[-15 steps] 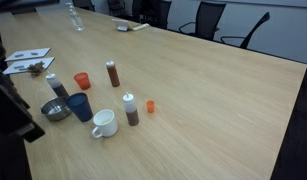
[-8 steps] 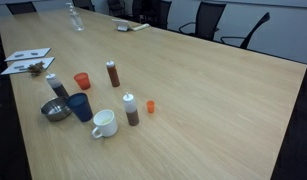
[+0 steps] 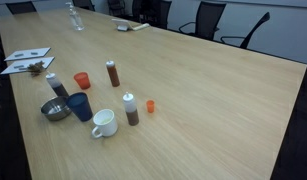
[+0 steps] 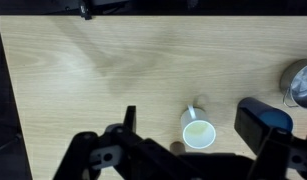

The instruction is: Pour the contents from the white cup into the blue cup

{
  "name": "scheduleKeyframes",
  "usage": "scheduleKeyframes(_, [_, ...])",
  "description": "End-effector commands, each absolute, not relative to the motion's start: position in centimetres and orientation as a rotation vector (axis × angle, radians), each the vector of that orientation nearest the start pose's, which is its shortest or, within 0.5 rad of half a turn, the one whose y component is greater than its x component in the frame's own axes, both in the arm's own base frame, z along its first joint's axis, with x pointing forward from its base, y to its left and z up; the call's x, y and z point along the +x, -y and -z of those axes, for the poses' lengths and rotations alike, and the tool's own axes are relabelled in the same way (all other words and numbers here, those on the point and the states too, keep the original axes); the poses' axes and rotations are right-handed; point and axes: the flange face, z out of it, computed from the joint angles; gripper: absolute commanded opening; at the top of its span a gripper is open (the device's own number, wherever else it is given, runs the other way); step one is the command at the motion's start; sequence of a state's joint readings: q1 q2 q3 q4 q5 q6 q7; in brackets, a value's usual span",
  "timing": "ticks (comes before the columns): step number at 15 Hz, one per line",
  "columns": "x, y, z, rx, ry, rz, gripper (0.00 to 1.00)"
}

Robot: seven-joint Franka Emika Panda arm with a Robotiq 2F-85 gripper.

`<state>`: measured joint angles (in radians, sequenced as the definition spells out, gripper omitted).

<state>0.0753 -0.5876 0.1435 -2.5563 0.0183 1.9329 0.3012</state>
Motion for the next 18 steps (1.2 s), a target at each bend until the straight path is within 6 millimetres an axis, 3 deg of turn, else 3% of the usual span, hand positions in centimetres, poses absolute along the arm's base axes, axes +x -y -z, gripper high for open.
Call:
scheduleKeyframes(1, [36.6, -8.0, -44.0, -3.197, -0.167, -0.007, 1.0])
scheduleKeyframes(6, [38.2, -8.2, -36.8, -3.134, -0.154, 0.042, 1.0])
scheduleKeyframes(10, [38.1, -8.6, -31.2, -3.16, -0.141, -0.003, 1.0])
scheduleKeyframes(11, [38.0, -8.4, -32.2, -3.154, -0.157, -0.007, 1.0])
scheduleKeyframes(13, [37.9, -8.5, -30.7, -3.156, -0.152, -0.036, 1.0])
scheduleKeyframes(18, [38.1, -8.6, -30.9, -3.155, -0.151, -0.022, 1.0])
